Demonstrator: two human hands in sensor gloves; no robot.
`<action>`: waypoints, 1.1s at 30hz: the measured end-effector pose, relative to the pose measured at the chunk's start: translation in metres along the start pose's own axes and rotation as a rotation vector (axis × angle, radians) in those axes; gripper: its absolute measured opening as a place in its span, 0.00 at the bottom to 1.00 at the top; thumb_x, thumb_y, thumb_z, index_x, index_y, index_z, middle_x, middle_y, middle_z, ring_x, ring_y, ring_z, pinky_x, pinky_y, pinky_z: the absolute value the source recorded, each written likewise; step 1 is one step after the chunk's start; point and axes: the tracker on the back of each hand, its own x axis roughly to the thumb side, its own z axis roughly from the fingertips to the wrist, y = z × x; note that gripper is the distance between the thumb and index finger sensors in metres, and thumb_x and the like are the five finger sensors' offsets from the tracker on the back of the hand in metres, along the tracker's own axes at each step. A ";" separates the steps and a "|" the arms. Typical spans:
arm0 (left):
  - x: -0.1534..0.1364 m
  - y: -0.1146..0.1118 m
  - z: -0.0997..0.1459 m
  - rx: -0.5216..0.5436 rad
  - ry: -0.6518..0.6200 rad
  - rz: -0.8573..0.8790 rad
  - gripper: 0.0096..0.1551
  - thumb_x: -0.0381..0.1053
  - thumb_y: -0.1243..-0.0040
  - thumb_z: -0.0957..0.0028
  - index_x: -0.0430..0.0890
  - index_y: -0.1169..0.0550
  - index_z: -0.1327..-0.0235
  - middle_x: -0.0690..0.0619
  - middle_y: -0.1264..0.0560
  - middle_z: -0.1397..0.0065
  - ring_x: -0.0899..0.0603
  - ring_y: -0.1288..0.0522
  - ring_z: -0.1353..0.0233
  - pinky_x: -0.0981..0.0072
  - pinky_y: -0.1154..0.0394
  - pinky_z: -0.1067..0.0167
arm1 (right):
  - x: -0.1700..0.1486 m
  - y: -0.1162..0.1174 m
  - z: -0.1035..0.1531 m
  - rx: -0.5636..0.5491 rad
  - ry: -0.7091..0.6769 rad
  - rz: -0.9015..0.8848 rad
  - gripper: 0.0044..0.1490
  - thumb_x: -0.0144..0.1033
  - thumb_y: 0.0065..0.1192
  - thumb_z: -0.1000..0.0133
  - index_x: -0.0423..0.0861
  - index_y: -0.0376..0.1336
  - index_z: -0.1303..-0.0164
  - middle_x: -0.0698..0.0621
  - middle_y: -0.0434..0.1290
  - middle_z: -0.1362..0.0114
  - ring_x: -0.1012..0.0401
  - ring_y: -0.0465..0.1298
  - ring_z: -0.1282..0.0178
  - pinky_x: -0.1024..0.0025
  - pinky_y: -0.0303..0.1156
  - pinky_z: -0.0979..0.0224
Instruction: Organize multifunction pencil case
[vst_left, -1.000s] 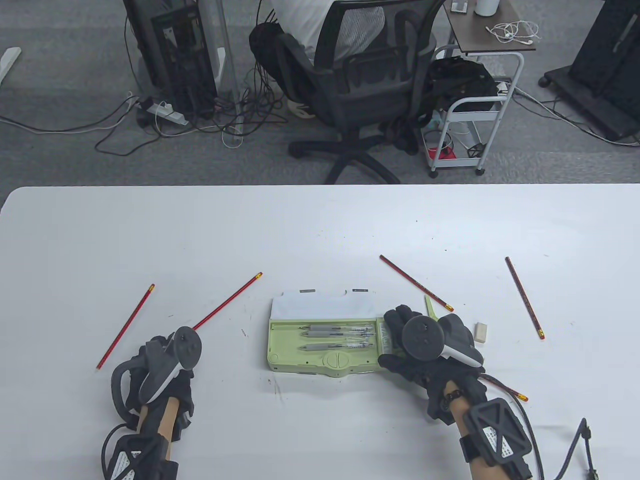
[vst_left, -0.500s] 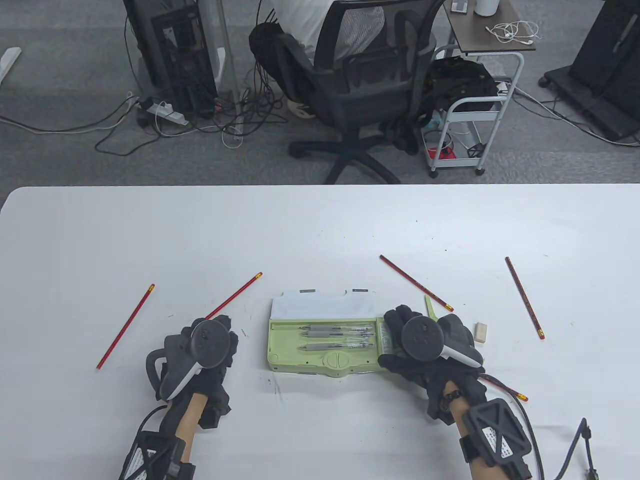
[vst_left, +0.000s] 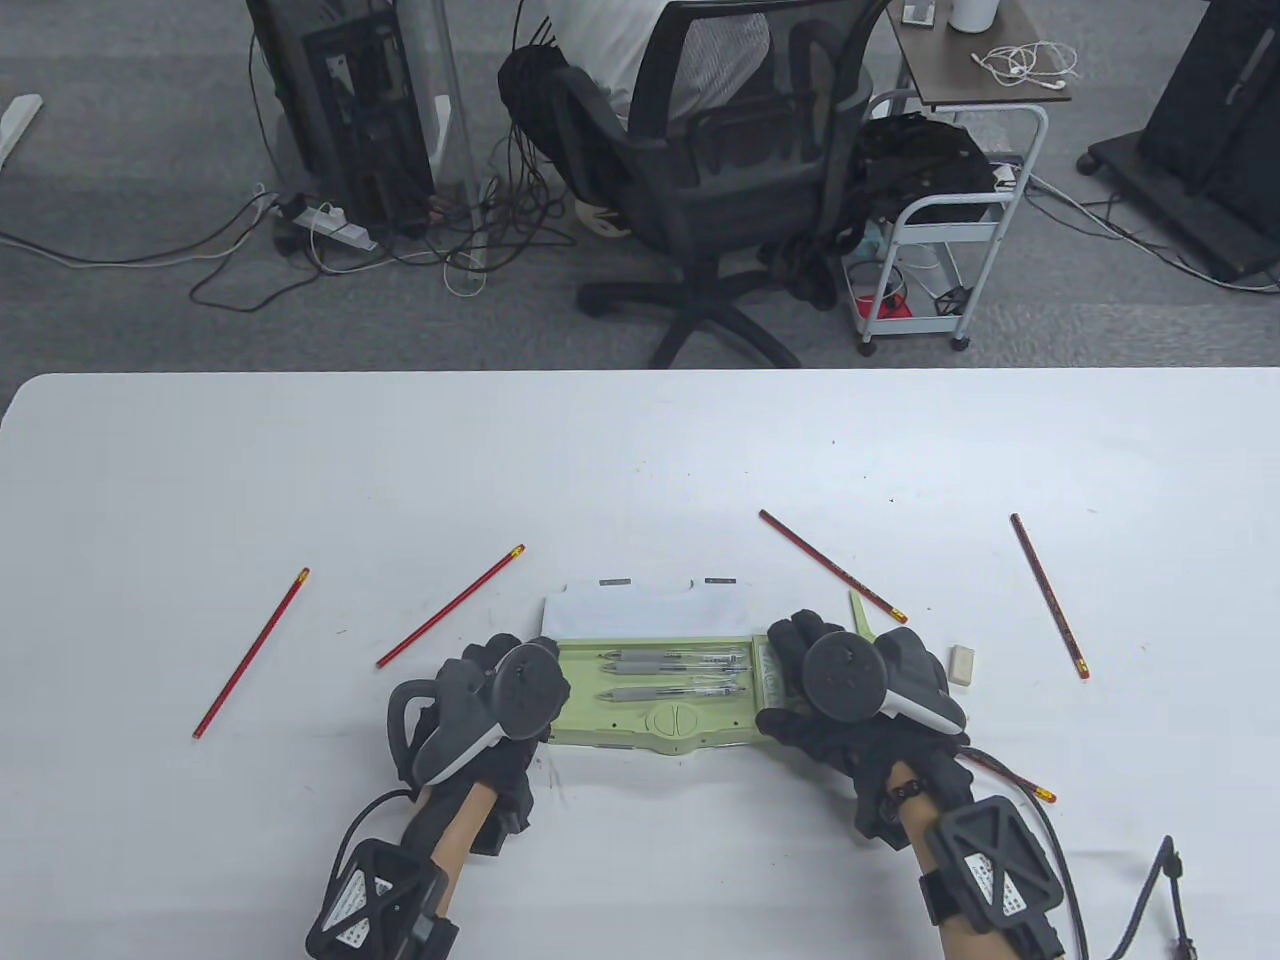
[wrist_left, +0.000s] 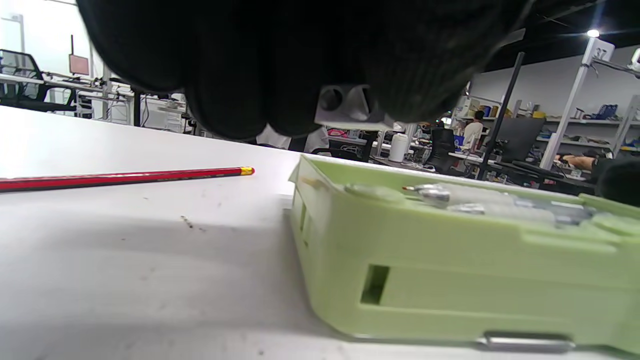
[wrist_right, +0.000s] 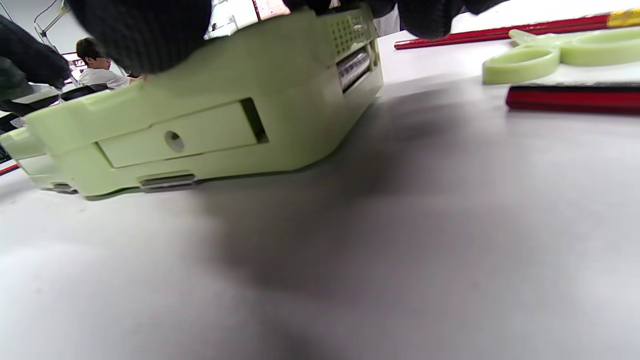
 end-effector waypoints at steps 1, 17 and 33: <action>0.003 -0.002 -0.001 -0.004 -0.006 -0.021 0.25 0.52 0.32 0.46 0.47 0.20 0.37 0.45 0.19 0.34 0.36 0.19 0.36 0.32 0.26 0.37 | 0.000 0.000 0.000 0.000 0.000 0.000 0.59 0.57 0.55 0.47 0.34 0.41 0.17 0.27 0.42 0.17 0.28 0.53 0.20 0.32 0.53 0.23; 0.025 -0.017 -0.006 -0.025 -0.079 -0.152 0.24 0.55 0.32 0.48 0.49 0.18 0.39 0.47 0.18 0.35 0.36 0.19 0.35 0.32 0.27 0.37 | 0.000 0.000 0.000 0.002 0.000 0.005 0.59 0.56 0.55 0.47 0.34 0.41 0.17 0.27 0.42 0.17 0.28 0.53 0.20 0.32 0.53 0.23; -0.021 -0.003 -0.035 -0.084 0.150 0.177 0.34 0.57 0.46 0.41 0.45 0.29 0.23 0.38 0.24 0.23 0.30 0.23 0.29 0.29 0.29 0.36 | 0.001 -0.001 -0.001 0.009 -0.006 -0.003 0.59 0.55 0.56 0.47 0.33 0.42 0.17 0.25 0.43 0.18 0.31 0.59 0.21 0.36 0.58 0.23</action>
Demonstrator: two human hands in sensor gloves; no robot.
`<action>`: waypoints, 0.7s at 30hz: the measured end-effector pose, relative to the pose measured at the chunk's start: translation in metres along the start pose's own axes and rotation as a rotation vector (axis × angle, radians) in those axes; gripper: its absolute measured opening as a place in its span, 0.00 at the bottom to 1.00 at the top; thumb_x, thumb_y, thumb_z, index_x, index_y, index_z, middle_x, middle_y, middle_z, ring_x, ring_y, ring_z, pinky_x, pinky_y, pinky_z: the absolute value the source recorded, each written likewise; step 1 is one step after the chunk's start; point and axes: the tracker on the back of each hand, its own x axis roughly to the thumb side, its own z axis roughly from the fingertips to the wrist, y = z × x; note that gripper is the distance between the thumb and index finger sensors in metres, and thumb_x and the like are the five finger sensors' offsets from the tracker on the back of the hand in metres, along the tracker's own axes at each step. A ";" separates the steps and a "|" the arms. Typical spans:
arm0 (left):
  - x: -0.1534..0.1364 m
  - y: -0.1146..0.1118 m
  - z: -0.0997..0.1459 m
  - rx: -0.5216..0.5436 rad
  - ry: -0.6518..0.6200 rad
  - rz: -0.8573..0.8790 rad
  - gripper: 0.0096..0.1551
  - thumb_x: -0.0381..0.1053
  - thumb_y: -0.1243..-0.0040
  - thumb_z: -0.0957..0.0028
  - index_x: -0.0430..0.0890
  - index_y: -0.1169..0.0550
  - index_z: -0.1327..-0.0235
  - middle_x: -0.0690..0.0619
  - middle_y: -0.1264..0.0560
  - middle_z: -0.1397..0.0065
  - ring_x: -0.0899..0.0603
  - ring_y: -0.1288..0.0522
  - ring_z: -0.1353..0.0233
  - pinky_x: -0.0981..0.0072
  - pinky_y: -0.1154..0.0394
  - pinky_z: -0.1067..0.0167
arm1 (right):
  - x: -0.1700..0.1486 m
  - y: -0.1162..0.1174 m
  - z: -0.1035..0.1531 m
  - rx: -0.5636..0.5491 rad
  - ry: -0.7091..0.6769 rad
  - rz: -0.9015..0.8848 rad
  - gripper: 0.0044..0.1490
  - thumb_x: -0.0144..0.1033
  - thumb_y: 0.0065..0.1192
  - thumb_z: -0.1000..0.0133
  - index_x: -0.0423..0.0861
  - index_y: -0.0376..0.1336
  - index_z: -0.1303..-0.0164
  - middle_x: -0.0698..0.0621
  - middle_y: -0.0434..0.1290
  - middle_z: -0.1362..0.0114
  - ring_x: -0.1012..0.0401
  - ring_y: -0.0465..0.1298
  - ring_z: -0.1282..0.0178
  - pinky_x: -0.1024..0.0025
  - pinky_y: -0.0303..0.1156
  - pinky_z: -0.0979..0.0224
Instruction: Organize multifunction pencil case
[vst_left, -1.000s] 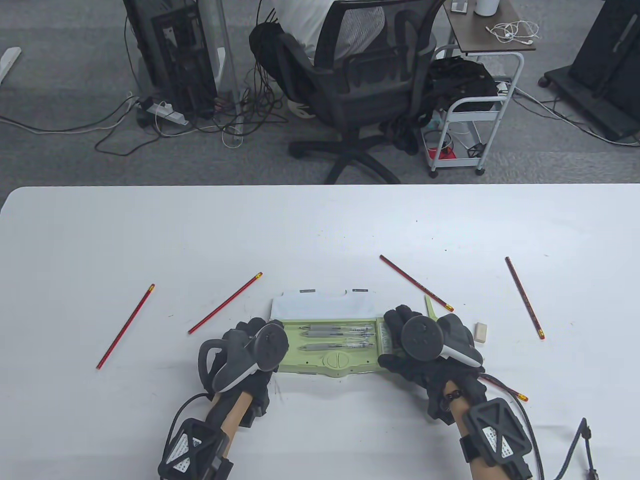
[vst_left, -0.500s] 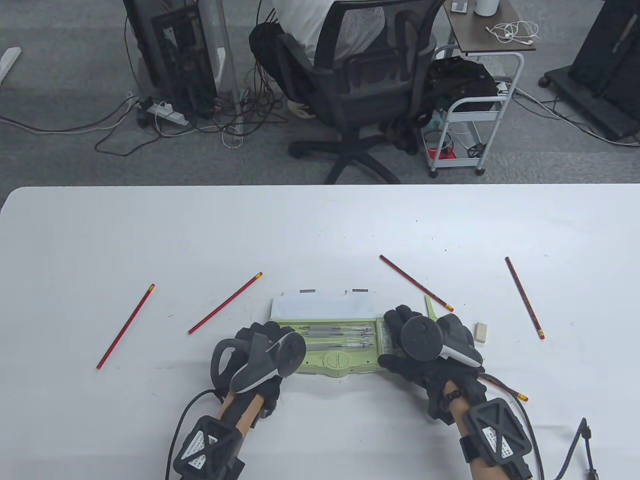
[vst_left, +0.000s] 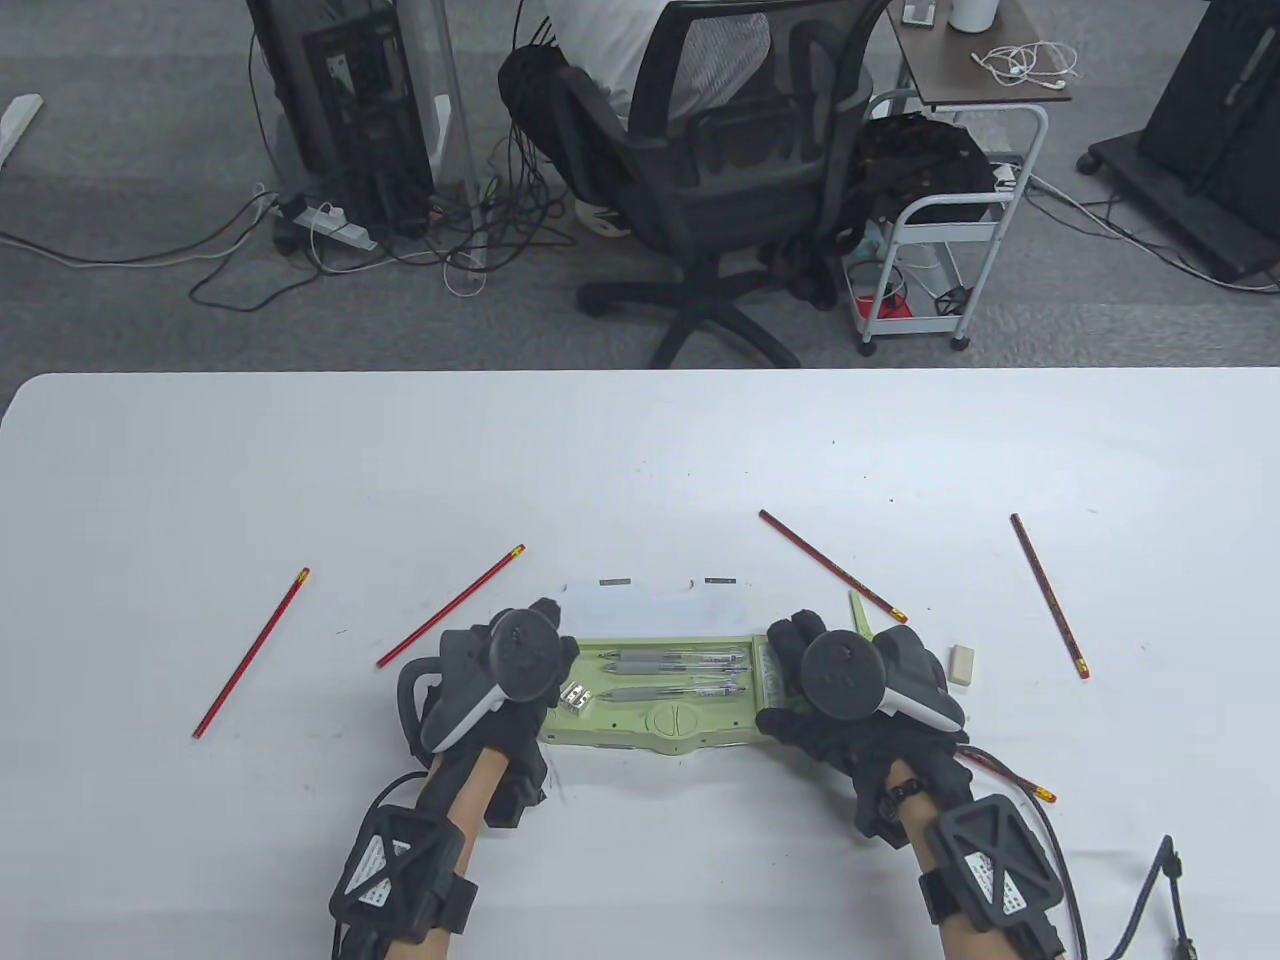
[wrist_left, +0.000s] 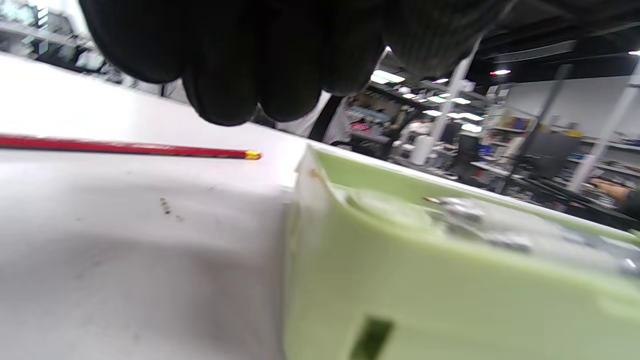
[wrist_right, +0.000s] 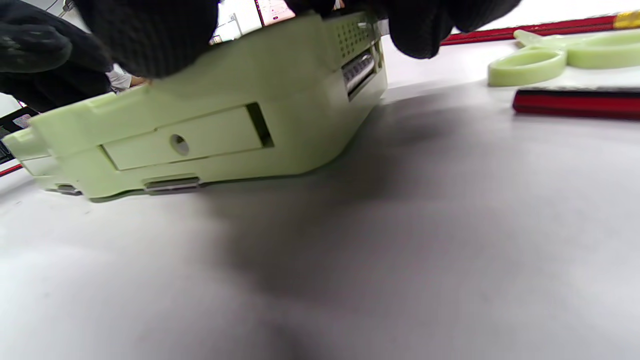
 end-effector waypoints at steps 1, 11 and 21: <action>-0.003 0.001 -0.005 -0.031 0.028 0.028 0.34 0.57 0.46 0.40 0.44 0.29 0.23 0.38 0.25 0.22 0.29 0.23 0.28 0.29 0.29 0.36 | 0.000 0.000 0.000 0.003 -0.002 -0.003 0.58 0.54 0.56 0.47 0.32 0.42 0.17 0.25 0.42 0.18 0.31 0.60 0.21 0.37 0.59 0.23; -0.005 -0.005 -0.058 -0.266 0.182 0.182 0.35 0.57 0.47 0.39 0.40 0.29 0.23 0.38 0.20 0.26 0.31 0.18 0.33 0.32 0.25 0.39 | 0.001 -0.001 -0.003 0.070 -0.006 -0.064 0.58 0.48 0.57 0.45 0.29 0.39 0.18 0.21 0.38 0.20 0.31 0.59 0.21 0.37 0.59 0.23; -0.002 -0.004 -0.075 -0.267 0.239 0.295 0.40 0.55 0.46 0.39 0.34 0.35 0.21 0.34 0.20 0.29 0.32 0.18 0.36 0.33 0.25 0.41 | 0.000 -0.001 -0.004 0.111 -0.005 -0.108 0.56 0.44 0.58 0.44 0.29 0.37 0.18 0.20 0.35 0.20 0.29 0.56 0.21 0.36 0.57 0.22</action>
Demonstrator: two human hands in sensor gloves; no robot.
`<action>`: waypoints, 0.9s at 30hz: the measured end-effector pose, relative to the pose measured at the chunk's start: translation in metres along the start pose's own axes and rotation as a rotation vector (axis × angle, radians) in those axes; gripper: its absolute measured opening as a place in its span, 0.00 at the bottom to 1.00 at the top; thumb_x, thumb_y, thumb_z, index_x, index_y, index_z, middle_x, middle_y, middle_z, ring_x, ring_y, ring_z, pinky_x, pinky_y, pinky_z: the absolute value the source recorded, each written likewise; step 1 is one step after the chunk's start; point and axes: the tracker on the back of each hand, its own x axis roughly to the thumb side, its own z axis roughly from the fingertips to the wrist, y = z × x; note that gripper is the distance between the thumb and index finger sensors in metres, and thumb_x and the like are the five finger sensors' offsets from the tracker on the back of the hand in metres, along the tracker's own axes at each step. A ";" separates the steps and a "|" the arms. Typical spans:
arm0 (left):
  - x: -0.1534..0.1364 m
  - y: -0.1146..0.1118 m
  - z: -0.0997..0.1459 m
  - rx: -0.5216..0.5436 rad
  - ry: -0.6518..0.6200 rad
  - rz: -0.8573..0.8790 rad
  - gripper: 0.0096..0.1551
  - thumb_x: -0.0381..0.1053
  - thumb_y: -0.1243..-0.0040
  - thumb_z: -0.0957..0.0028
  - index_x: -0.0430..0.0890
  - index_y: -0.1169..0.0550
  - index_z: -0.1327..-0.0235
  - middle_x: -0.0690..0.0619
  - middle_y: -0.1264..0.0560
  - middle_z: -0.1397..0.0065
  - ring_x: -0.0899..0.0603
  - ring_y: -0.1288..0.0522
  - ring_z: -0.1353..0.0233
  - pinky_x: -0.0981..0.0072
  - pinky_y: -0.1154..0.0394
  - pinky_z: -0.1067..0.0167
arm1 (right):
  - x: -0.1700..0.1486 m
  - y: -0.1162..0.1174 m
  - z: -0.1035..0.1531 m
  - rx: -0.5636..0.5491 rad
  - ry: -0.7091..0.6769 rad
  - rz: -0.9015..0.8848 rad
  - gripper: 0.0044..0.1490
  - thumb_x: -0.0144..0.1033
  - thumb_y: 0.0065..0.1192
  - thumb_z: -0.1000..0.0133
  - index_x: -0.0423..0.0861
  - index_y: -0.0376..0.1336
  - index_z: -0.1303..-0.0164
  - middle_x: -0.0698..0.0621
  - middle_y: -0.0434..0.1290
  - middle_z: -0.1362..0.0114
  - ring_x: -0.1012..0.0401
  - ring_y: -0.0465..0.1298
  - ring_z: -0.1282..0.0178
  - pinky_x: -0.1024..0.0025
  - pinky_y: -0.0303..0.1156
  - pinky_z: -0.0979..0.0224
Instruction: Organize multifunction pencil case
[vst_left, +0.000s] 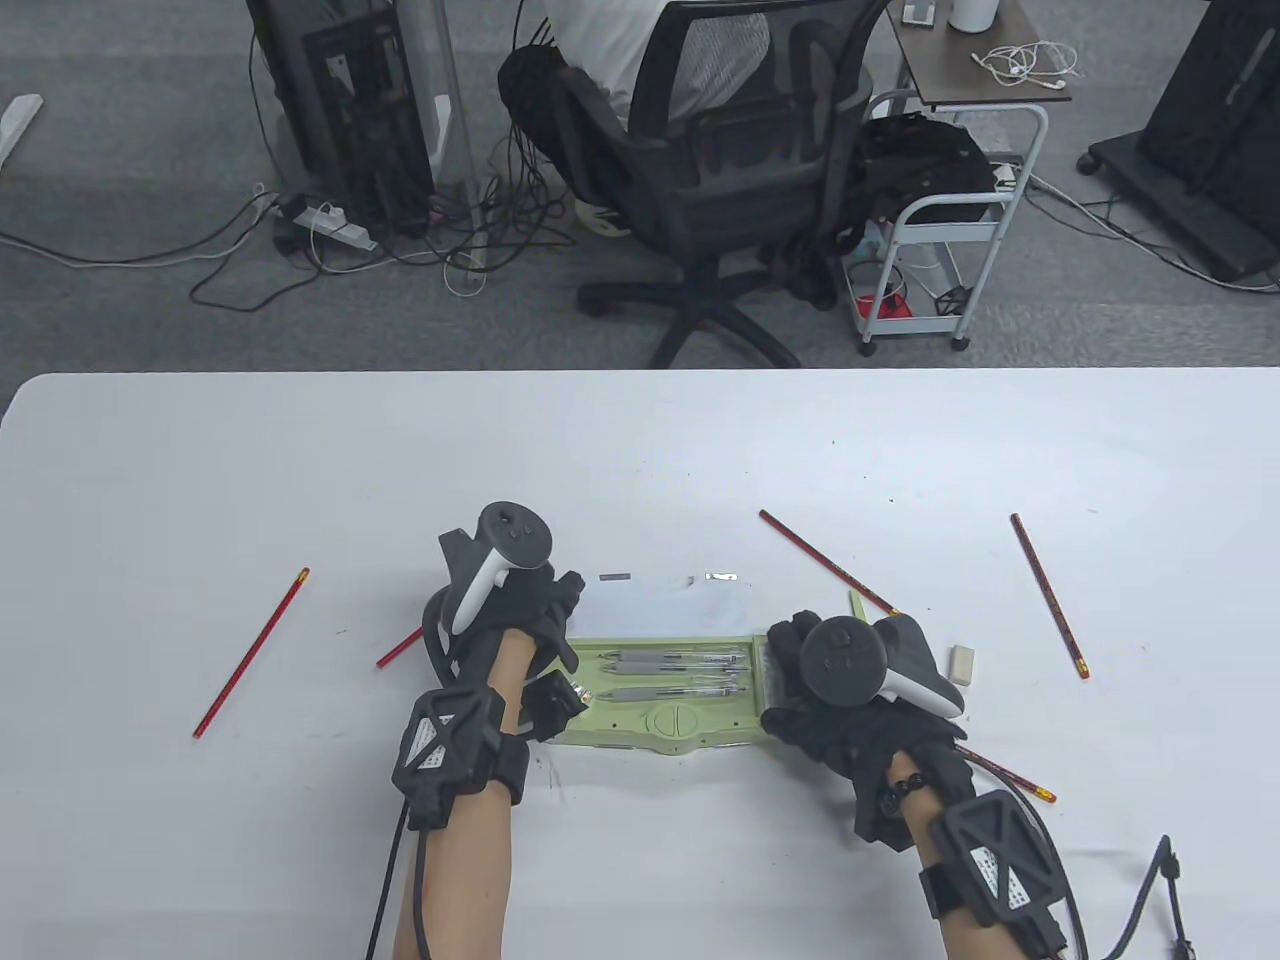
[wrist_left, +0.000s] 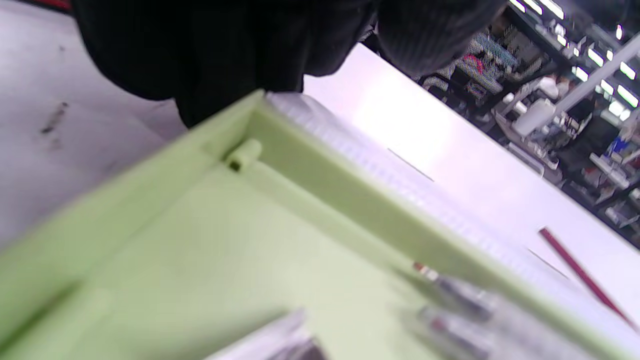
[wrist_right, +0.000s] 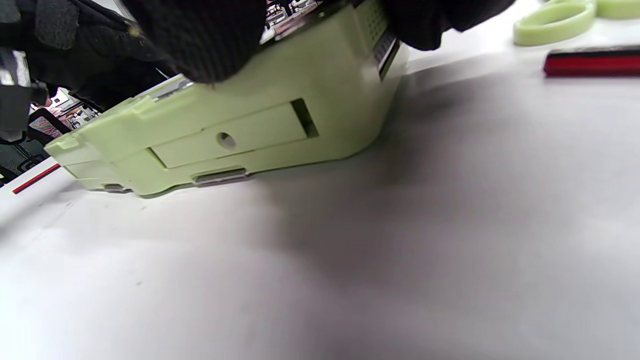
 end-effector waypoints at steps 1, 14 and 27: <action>-0.001 0.002 0.000 0.006 -0.005 0.015 0.41 0.56 0.46 0.39 0.33 0.36 0.20 0.36 0.20 0.29 0.32 0.18 0.36 0.34 0.25 0.41 | 0.000 0.000 0.000 0.001 0.001 -0.002 0.56 0.44 0.58 0.44 0.29 0.37 0.18 0.20 0.35 0.20 0.29 0.56 0.21 0.37 0.57 0.22; -0.022 0.027 0.047 0.088 -0.255 0.215 0.34 0.64 0.50 0.42 0.44 0.19 0.35 0.41 0.16 0.33 0.31 0.18 0.36 0.30 0.26 0.41 | -0.003 -0.001 0.001 -0.028 0.007 0.004 0.56 0.46 0.59 0.44 0.31 0.39 0.18 0.23 0.37 0.19 0.31 0.59 0.21 0.38 0.59 0.22; -0.045 -0.015 0.095 0.137 -0.422 0.114 0.39 0.63 0.50 0.42 0.40 0.27 0.26 0.35 0.24 0.24 0.26 0.24 0.30 0.26 0.31 0.38 | -0.004 -0.001 0.002 -0.024 0.011 -0.007 0.56 0.45 0.58 0.45 0.32 0.39 0.17 0.23 0.37 0.19 0.32 0.61 0.22 0.38 0.59 0.23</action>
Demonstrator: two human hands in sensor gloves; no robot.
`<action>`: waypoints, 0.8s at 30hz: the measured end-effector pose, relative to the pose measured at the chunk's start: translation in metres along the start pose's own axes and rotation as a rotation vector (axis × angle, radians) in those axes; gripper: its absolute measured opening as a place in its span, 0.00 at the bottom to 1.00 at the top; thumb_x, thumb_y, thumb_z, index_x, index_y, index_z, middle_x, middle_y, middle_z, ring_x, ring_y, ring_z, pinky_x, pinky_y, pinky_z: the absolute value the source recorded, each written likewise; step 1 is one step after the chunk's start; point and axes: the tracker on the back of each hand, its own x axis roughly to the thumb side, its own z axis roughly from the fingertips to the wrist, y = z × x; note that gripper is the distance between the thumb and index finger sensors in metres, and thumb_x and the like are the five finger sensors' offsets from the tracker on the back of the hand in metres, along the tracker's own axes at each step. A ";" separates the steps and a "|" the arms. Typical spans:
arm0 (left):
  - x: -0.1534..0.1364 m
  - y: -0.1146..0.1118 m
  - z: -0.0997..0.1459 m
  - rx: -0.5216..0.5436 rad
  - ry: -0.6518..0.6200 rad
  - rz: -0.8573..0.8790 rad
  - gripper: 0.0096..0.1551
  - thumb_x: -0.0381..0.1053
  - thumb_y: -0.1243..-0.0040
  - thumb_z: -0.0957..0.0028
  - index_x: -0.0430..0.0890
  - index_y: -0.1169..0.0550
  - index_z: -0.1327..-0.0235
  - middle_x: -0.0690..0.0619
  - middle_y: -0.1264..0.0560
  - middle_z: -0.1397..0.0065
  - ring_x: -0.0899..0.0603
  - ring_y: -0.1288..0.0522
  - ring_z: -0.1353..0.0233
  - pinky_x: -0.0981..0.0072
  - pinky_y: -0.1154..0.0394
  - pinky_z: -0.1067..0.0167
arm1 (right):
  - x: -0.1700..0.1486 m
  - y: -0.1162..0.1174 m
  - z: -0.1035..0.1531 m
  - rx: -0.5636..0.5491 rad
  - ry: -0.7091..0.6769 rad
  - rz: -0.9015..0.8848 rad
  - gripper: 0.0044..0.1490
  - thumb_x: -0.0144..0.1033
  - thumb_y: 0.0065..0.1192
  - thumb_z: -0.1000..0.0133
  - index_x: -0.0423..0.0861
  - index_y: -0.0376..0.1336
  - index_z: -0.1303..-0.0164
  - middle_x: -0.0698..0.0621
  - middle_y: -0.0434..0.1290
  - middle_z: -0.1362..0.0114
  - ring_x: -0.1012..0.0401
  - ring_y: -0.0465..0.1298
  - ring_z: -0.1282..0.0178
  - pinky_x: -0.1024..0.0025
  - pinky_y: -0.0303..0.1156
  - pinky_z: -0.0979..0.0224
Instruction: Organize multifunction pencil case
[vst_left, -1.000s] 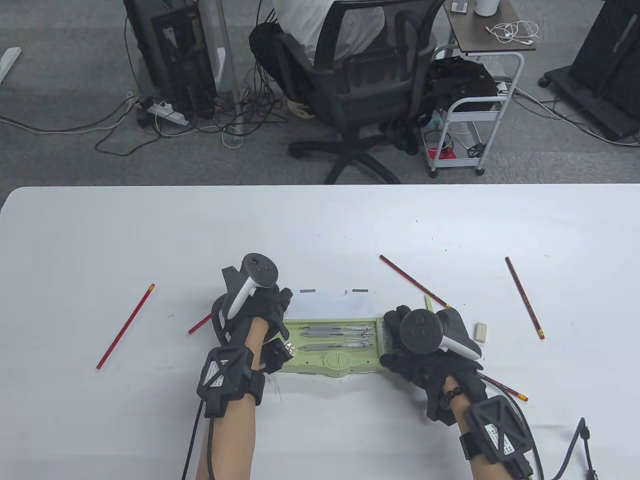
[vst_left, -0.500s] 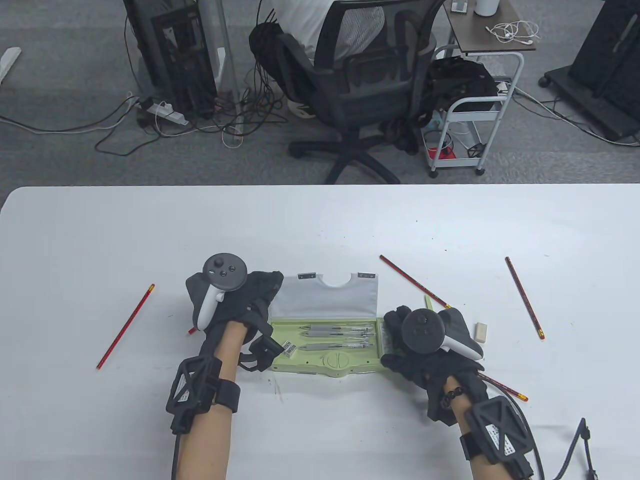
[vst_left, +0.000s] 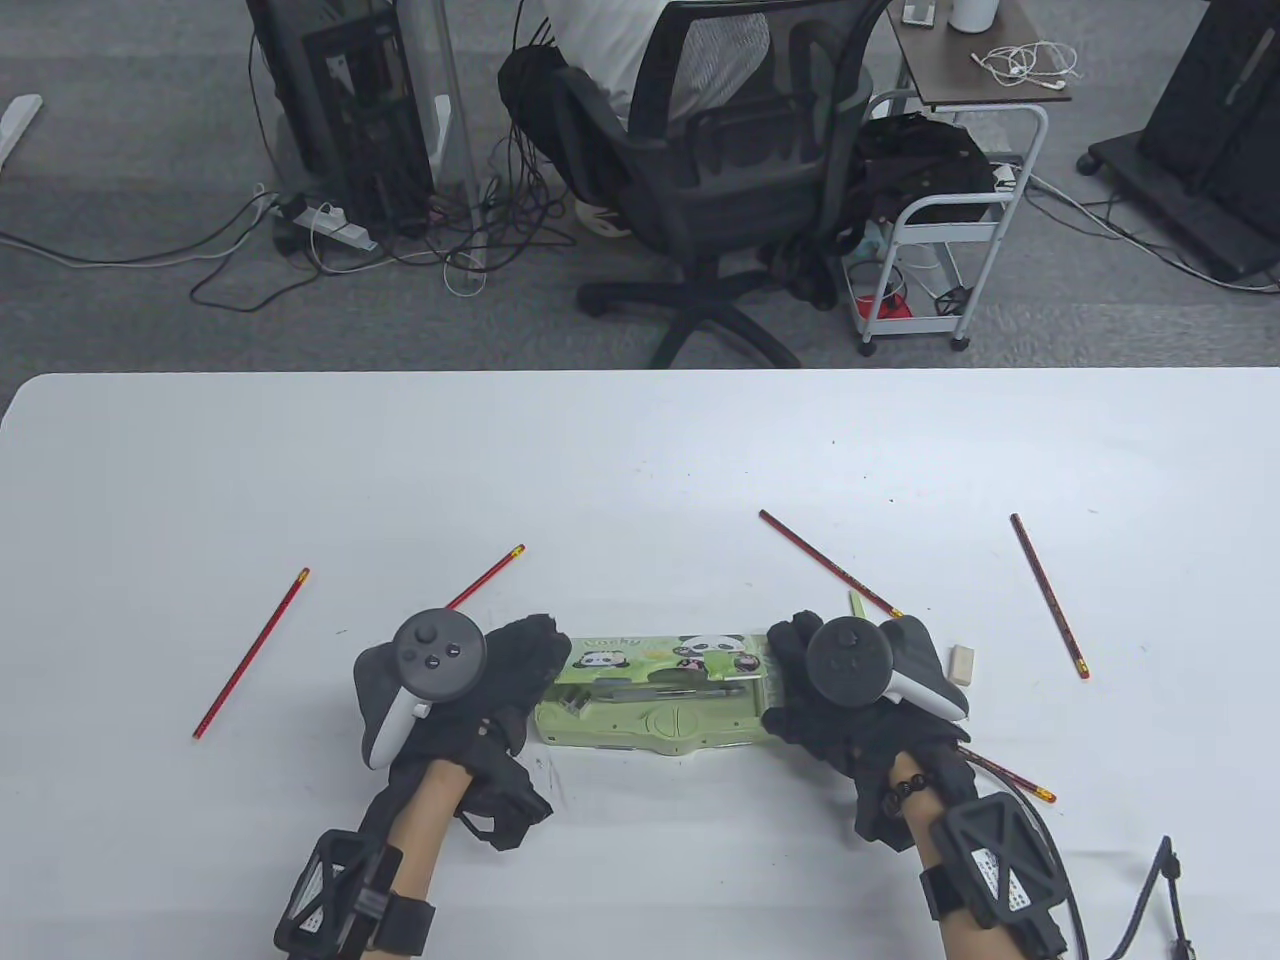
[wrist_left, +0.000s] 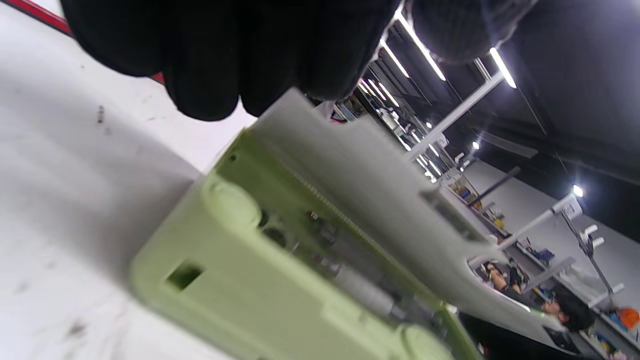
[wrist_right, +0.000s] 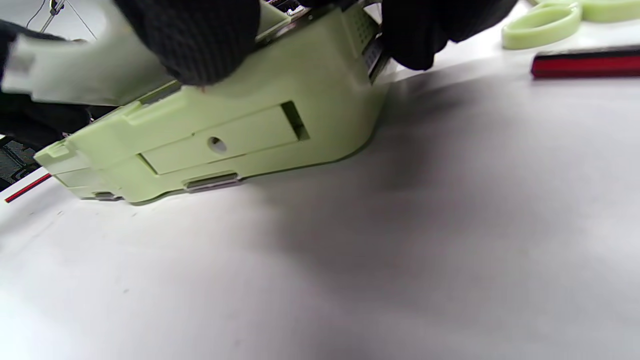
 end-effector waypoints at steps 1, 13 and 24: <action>-0.001 -0.005 0.000 -0.019 -0.021 -0.040 0.39 0.62 0.49 0.42 0.40 0.28 0.25 0.34 0.25 0.23 0.25 0.26 0.29 0.25 0.32 0.38 | 0.000 0.000 0.000 0.004 0.001 -0.009 0.56 0.44 0.59 0.45 0.32 0.38 0.17 0.23 0.36 0.19 0.31 0.61 0.22 0.38 0.59 0.23; -0.008 -0.037 -0.001 -0.155 -0.119 -0.414 0.45 0.60 0.44 0.43 0.45 0.43 0.16 0.29 0.48 0.12 0.20 0.42 0.19 0.21 0.41 0.32 | 0.002 -0.003 0.001 -0.029 -0.009 -0.003 0.52 0.42 0.60 0.44 0.33 0.43 0.18 0.22 0.39 0.20 0.31 0.62 0.23 0.38 0.60 0.23; -0.007 -0.037 -0.005 -0.154 -0.148 -0.455 0.45 0.61 0.46 0.44 0.45 0.42 0.16 0.35 0.48 0.10 0.22 0.41 0.17 0.21 0.40 0.32 | 0.028 0.001 -0.008 -0.008 0.103 -0.060 0.62 0.55 0.57 0.44 0.25 0.40 0.18 0.16 0.34 0.22 0.20 0.49 0.25 0.27 0.51 0.26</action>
